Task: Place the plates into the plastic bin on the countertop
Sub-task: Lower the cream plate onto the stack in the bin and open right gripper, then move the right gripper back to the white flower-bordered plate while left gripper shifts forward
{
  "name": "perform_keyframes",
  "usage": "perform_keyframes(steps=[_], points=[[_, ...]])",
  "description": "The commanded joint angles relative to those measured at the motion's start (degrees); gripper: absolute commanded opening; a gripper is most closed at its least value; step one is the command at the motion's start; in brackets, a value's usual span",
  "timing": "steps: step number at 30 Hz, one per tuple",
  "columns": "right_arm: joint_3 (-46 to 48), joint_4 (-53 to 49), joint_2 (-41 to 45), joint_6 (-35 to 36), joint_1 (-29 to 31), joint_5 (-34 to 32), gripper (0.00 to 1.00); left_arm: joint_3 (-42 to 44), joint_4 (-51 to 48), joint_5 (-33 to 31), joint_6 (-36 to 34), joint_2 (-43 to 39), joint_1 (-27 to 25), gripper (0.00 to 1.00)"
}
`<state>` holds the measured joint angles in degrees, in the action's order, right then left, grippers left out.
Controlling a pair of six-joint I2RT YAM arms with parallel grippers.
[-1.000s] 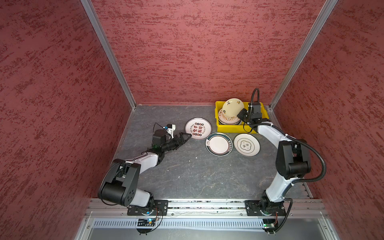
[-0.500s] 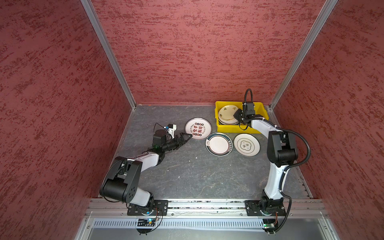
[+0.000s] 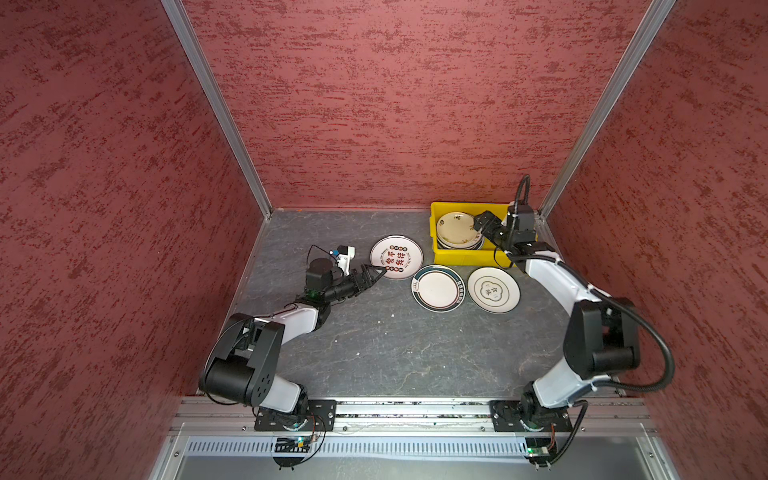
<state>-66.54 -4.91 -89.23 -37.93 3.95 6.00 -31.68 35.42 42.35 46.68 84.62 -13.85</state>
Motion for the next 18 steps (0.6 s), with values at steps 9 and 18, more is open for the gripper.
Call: perform_keyframes(steps=[9, 18], points=[[21.98, -0.26, 23.13, -1.72, -2.02, 13.07, 0.99, -0.32, 0.38, 0.0, 0.17, -0.42, -1.16, 0.99], [33.55, -0.5, 28.31, -4.75, -2.26, 13.35, 0.99, -2.28, -5.18, -5.31, 3.22, -3.35, -4.01, 0.99]])
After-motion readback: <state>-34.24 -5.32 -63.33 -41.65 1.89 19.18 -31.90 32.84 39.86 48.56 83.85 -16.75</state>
